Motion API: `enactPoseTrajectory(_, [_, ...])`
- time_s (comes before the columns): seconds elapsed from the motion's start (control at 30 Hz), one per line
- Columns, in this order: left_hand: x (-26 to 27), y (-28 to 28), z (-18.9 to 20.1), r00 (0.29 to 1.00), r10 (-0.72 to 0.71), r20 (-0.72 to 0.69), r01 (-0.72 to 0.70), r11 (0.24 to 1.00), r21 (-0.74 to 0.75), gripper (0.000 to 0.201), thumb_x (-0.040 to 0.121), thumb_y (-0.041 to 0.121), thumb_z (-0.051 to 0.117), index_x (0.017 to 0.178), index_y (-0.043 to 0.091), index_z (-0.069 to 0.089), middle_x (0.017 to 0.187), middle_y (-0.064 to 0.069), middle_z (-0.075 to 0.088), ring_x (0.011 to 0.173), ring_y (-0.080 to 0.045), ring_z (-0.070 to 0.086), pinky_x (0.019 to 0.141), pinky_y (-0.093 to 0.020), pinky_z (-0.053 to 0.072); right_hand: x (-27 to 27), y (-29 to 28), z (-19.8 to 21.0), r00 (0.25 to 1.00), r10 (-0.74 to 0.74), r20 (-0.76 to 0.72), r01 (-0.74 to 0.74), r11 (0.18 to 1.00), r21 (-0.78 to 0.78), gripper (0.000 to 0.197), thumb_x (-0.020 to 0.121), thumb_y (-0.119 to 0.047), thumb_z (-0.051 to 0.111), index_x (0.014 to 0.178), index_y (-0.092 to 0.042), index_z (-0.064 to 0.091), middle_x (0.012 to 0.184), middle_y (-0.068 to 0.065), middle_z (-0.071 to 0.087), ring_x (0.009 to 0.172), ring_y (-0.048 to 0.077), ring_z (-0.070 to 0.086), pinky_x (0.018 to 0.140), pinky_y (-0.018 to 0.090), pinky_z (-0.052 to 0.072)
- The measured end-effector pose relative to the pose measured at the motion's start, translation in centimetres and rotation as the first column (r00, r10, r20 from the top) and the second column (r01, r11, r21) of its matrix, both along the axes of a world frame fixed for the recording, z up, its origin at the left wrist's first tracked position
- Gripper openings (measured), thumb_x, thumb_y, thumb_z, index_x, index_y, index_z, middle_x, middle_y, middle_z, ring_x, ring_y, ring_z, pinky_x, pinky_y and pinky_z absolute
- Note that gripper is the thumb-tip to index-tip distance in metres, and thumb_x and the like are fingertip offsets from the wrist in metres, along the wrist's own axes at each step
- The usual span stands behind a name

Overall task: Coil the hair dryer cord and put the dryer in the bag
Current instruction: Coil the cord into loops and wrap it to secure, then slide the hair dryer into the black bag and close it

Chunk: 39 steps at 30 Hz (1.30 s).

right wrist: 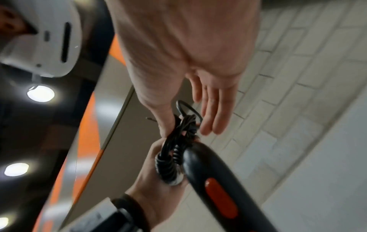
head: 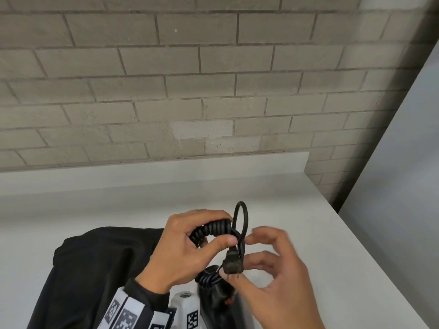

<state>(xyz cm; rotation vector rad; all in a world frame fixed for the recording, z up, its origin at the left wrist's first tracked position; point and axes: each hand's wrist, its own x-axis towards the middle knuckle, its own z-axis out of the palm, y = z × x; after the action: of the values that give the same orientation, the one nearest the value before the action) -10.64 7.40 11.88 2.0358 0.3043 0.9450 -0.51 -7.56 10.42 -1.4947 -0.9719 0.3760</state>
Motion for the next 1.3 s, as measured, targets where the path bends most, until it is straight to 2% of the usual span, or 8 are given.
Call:
enactPoseTrajectory(0.1, [0.1, -0.1, 0.1, 1.000, -0.005, -0.023, 0.005, 0.999, 0.033, 0.023, 0.079, 0.041, 0.076, 0.099, 0.029, 0.073, 0.088, 0.011, 0.072, 0.080, -0.018, 0.069, 0.064, -0.032, 0.055, 0.5, -0.1, -0.6, 0.836, -0.216, 0.505, 0.144, 0.973, 0.178, 0.057, 0.064, -0.023, 0.086, 0.110, -0.042, 0.058, 0.103, -0.014, 0.061, 0.073, 0.004, 0.061, 0.060, 0.016, 0.049])
enactPoseTrajectory(0.17, [0.1, -0.1, 0.1, 0.999, -0.009, -0.034, 0.011, 0.999, 0.047, 0.025, 0.080, 0.041, 0.075, 0.099, 0.026, 0.074, 0.088, 0.012, 0.072, 0.082, -0.015, 0.069, 0.068, -0.025, 0.054, 0.6, -0.1, -0.6, 0.746, -0.227, 0.626, 0.077, 0.963, 0.257, 0.040, 0.070, -0.018, 0.081, 0.105, -0.032, 0.066, 0.103, -0.008, 0.058, 0.076, 0.004, 0.057, 0.057, 0.020, 0.046])
enactPoseTrajectory(0.3, [0.0, -0.1, 0.0, 0.999, -0.007, -0.036, 0.008, 0.999, 0.035, 0.024, 0.079, 0.042, 0.075, 0.098, 0.028, 0.074, 0.088, 0.015, 0.072, 0.082, -0.010, 0.068, 0.073, -0.012, 0.047, 1.6, -0.9, 1.6, 0.911, -0.153, 0.383, 0.024, 0.947, 0.321, 0.016, 0.078, -0.030, 0.073, 0.094, -0.027, 0.068, 0.096, -0.010, 0.065, 0.080, 0.010, 0.063, 0.066, 0.018, 0.049])
enactPoseTrajectory(0.4, [0.0, -0.3, 0.2, 0.999, -0.015, -0.030, 0.016, 1.000, 0.005, 0.026, 0.078, 0.043, 0.074, 0.099, 0.029, 0.073, 0.086, 0.016, 0.071, 0.076, -0.008, 0.067, 0.070, -0.012, 0.046, 2.3, -1.8, 3.7, 0.999, -0.027, 0.029, 0.016, 0.940, 0.340, 0.033, 0.072, -0.052, 0.075, 0.092, -0.026, 0.070, 0.088, -0.002, 0.070, 0.070, 0.019, 0.067, 0.068, 0.022, 0.054])
enactPoseTrajectory(0.6, [-0.1, -0.6, 0.7, 0.996, -0.088, -0.022, 0.088, 0.996, -0.023, 0.031, 0.073, 0.045, 0.081, 0.099, 0.030, 0.073, 0.086, 0.009, 0.073, 0.073, -0.015, 0.066, 0.067, -0.028, 0.054, 4.7, -2.9, 6.6, 0.970, 0.096, -0.224, 0.004, 0.913, 0.408, 0.052, 0.052, -0.054, 0.088, 0.083, -0.016, 0.072, 0.078, 0.006, 0.072, 0.052, 0.026, 0.066, 0.057, 0.025, 0.056])
enactPoseTrajectory(0.83, [-0.2, -0.5, 0.8, 0.999, -0.037, -0.017, 0.035, 0.996, -0.084, 0.038, 0.063, 0.038, 0.087, 0.098, 0.031, 0.074, 0.088, 0.010, 0.076, 0.066, -0.013, 0.065, 0.055, -0.026, 0.052, 5.7, -2.2, 5.0, 0.891, 0.213, -0.401, -0.014, 0.896, 0.444, 0.053, 0.050, -0.045, 0.092, 0.084, -0.011, 0.071, 0.082, 0.007, 0.067, 0.054, 0.020, 0.058, 0.053, 0.024, 0.051])
enactPoseTrajectory(1.07, [-0.7, 0.0, 0.9, 0.999, 0.035, -0.028, -0.040, 0.975, -0.217, 0.048, 0.074, 0.012, 0.083, 0.113, 0.036, 0.068, 0.070, 0.000, 0.057, 0.054, -0.016, 0.050, 0.057, -0.024, 0.047, 4.3, -2.9, 0.8, 0.973, 0.194, -0.125, -0.137, 0.922, 0.361, 0.030, 0.062, 0.015, 0.065, 0.074, -0.012, 0.063, 0.078, 0.011, 0.063, 0.055, 0.036, 0.063, 0.056, 0.032, 0.052])
enactPoseTrajectory(1.3, [-0.7, -0.3, 1.6, 0.993, -0.093, 0.068, 0.114, 0.889, -0.444, 0.051, 0.073, 0.006, 0.075, 0.120, 0.024, 0.063, 0.069, -0.002, 0.054, 0.047, -0.020, 0.051, 0.050, -0.026, 0.045, 1.8, -2.1, -3.4, 0.979, 0.026, 0.201, -0.063, 0.982, 0.180, 0.031, 0.062, 0.002, 0.071, 0.068, -0.025, 0.057, 0.084, -0.003, 0.064, 0.066, 0.025, 0.061, 0.055, 0.039, 0.051])
